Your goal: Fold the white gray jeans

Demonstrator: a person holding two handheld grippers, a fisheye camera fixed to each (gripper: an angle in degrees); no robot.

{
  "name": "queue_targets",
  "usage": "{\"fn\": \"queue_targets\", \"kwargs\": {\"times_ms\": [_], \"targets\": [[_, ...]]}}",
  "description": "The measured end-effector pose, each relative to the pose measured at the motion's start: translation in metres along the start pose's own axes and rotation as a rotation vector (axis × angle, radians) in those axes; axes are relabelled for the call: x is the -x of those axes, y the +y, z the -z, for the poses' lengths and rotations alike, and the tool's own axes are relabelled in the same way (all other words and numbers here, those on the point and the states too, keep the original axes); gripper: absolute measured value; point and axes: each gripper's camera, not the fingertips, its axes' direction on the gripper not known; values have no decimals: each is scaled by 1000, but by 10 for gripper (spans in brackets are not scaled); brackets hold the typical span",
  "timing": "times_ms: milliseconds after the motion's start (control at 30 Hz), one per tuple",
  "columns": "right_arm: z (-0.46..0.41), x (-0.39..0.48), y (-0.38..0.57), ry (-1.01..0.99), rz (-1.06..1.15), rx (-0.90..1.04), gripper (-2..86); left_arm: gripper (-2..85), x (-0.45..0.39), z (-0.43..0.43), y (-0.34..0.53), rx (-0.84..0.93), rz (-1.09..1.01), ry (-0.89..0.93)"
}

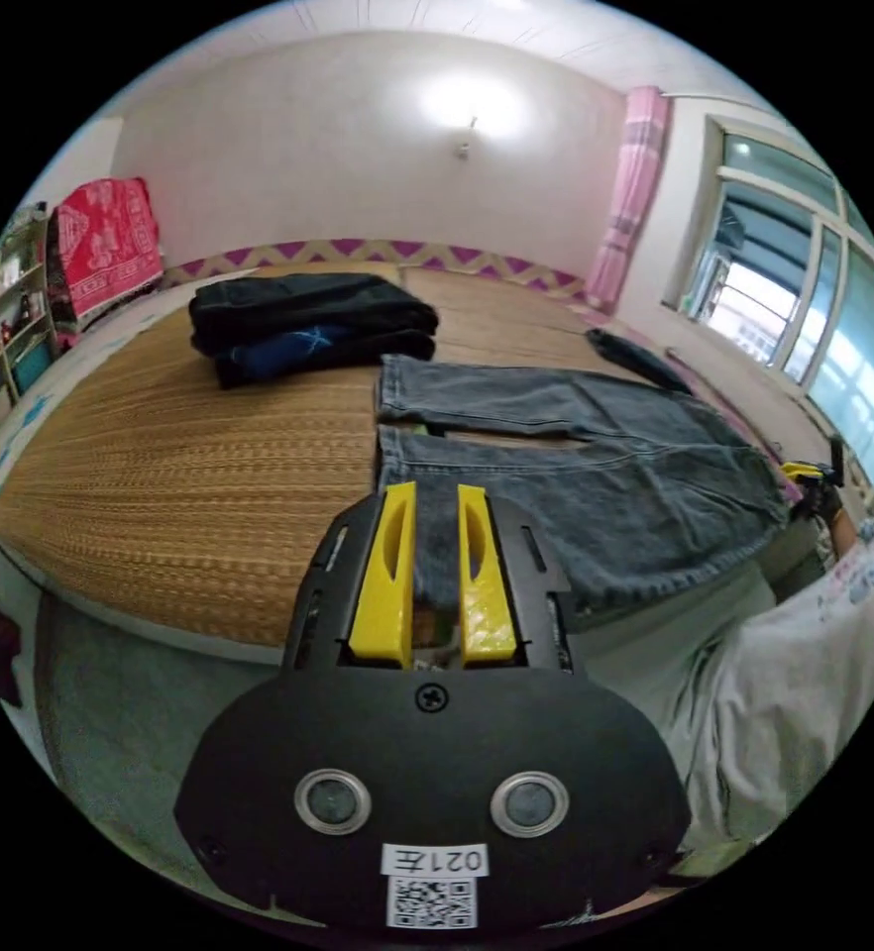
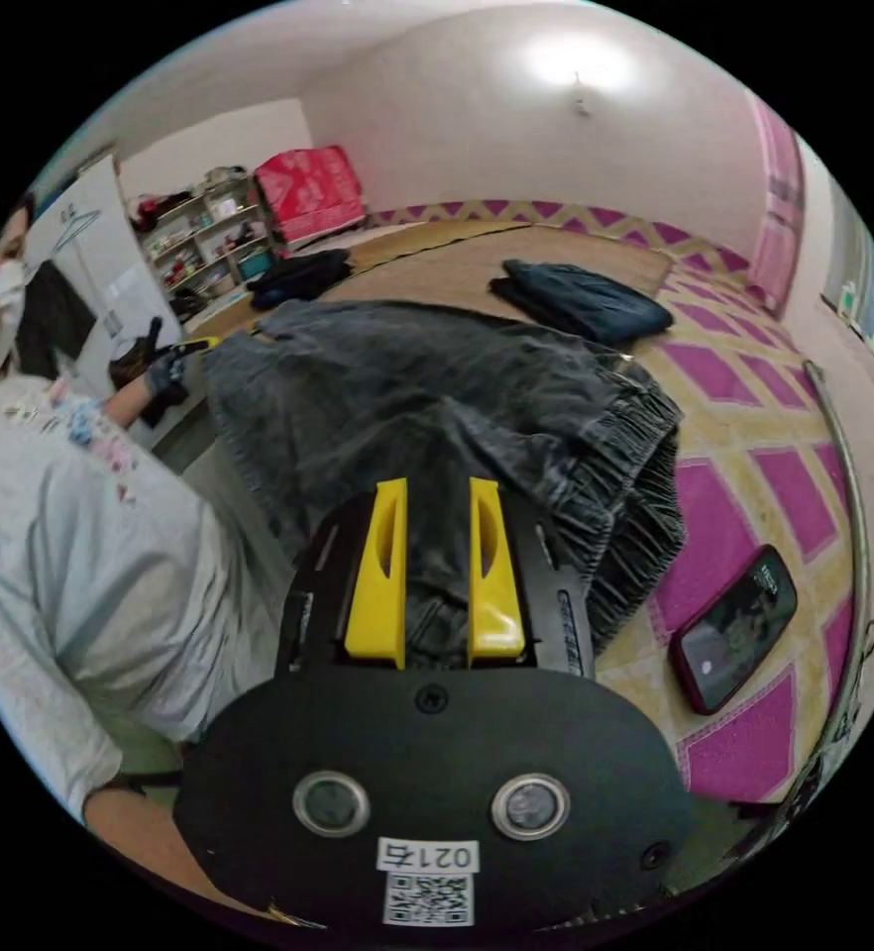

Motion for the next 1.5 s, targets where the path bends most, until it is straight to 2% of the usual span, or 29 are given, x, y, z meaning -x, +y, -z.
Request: {"fn": "queue_targets", "kwargs": {"times_ms": [67, 133, 167, 300, 633, 700, 767, 800, 867, 1000, 1067, 1200, 1233, 1333, 1500], "targets": [[-26, -26, -12, 40, -104, -8, 78, 60, 3, -24, -11, 67, 44, -1], [-50, -41, -14, 51, -168, 47, 65, 4, 4, -30, -15, 64, 95, -96], [-60, -44, -14, 48, -187, 64, 59, 0, 4, -31, -17, 71, 88, -89], [-63, -38, -22, 74, -177, 48, 55, -8, 9, -31, -33, 94, 130, -52], [-63, -35, -49, 59, -176, 27, 43, -9, 5, -32, -62, 115, 81, -81], [-49, -32, -52, 53, -187, -23, 21, -9, 6, -21, -59, 78, 93, -68], [-24, -38, -47, 53, -281, -155, 9, -9, 8, -1, -53, -15, 106, -31], [-23, -41, -46, 75, -315, -153, 6, -9, 8, 12, -50, -61, 117, -8], [-44, -52, -48, 236, -380, 31, -1, -9, 6, 25, -48, -67, 126, 3], [-24, -38, -57, 331, -402, 9, -3, -9, -14, 50, -41, -32, 133, -10], [5, -17, -52, 383, -461, -89, 1, -8, -24, 63, -34, -23, 176, -36], [32, -3, -20, 304, -644, -142, 37, 2, -31, 88, 1, -50, 357, 31], [40, 1, -3, 284, -720, -167, 70, 19, -28, 90, 11, -47, 422, 66], [49, 4, 33, 225, -871, -218, 92, 64, -12, 88, 38, -46, 616, 167], [39, -17, 64, -53, -1027, -367, 95, 84, 5, 82, 50, -109, 770, 287]]}}
